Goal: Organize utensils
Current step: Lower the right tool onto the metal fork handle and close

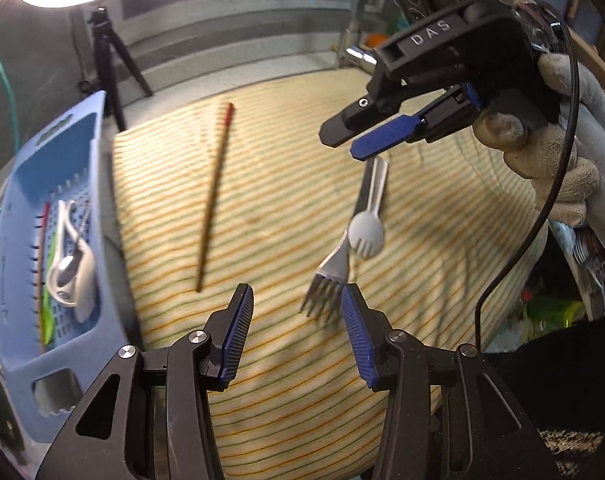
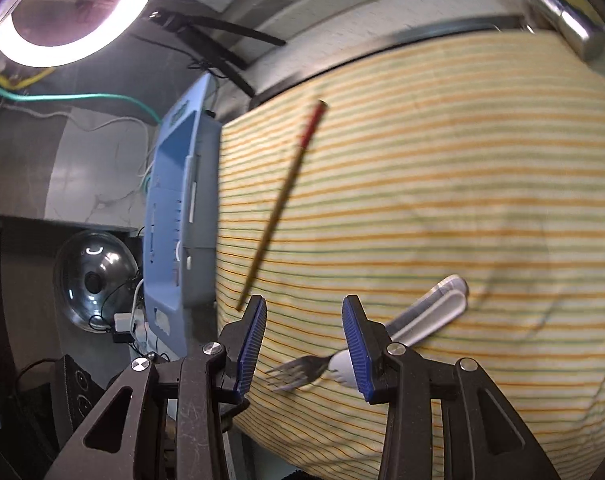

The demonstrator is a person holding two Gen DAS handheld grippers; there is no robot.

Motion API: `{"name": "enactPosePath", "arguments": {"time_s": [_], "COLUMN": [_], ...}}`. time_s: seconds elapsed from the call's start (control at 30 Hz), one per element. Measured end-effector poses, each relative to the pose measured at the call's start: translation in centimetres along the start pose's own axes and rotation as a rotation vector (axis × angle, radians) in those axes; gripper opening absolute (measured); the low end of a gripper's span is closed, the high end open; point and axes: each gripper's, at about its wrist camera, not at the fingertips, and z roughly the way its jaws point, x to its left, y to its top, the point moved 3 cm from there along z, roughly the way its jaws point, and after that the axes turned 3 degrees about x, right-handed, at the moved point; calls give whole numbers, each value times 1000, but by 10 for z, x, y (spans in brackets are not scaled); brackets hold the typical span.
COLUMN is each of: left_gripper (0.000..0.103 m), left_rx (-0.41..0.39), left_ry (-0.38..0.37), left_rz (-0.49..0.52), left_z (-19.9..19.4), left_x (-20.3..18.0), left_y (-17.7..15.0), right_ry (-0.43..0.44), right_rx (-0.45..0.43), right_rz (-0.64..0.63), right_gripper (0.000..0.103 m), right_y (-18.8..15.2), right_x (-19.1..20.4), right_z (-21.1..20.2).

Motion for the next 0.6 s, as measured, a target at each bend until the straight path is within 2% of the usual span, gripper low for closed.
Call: {"name": "enactPosePath", "arguments": {"time_s": [0.2, 0.6], "left_gripper": [45, 45], "left_rx": [44, 62], "left_ry": [-3, -34], "left_rz": [44, 17], "left_z": [18, 34], "left_x": [-8, -7], "left_y": [2, -3], "right_ry": [-11, -67], "right_rx": [15, 55], "right_rz": [5, 6], "right_gripper": [36, 36], "right_y": [-9, -15], "right_x": [-2, -15], "right_z": [13, 21]}}
